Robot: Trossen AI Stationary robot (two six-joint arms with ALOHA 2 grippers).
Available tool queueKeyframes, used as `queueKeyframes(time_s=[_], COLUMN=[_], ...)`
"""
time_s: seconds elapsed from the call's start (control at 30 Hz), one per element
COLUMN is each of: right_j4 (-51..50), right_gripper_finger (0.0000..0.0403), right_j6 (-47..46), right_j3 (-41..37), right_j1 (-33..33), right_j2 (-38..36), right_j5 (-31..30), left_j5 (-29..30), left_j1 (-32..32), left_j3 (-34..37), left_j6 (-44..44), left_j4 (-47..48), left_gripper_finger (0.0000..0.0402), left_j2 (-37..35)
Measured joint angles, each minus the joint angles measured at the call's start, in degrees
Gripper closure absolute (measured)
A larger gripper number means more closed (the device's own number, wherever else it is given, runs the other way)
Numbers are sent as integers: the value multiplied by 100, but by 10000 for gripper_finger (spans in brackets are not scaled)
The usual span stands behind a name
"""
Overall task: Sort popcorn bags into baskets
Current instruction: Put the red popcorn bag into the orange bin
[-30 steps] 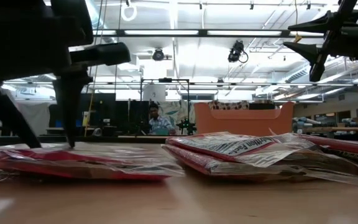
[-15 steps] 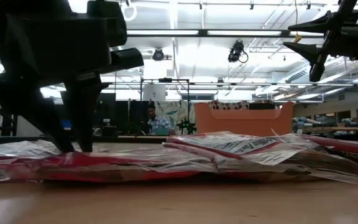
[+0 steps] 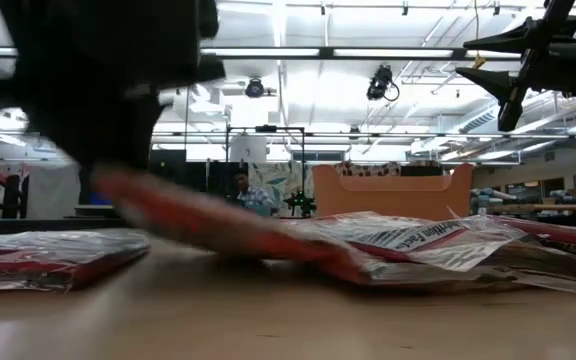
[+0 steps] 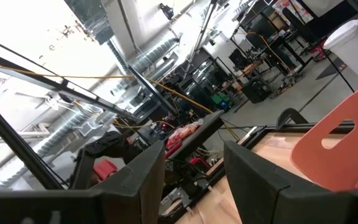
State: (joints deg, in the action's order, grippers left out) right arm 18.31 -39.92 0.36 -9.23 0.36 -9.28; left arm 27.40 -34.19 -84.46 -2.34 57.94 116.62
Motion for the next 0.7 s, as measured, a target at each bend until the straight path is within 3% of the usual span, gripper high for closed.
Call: queueKeyframes(time_s=[0.37, 0.57, 0.7], right_j4=[0, 0, 0], right_gripper_finger=[233, 233, 233], right_j6=[0, 0, 0], right_j3=[0, 0, 0], right_j1=[-1, -2, -1], right_j2=[0, 0, 0], right_j5=[1, 2, 2], left_j5=[507, 1501, 1789], left_j1=[592, 1029, 1533], left_j3=[-630, -715, -716], left_j6=[-346, -444, -633], left_j4=[780, 173, -544], left_gripper_finger=[400, 401, 401], left_j2=[-884, -958, -884])
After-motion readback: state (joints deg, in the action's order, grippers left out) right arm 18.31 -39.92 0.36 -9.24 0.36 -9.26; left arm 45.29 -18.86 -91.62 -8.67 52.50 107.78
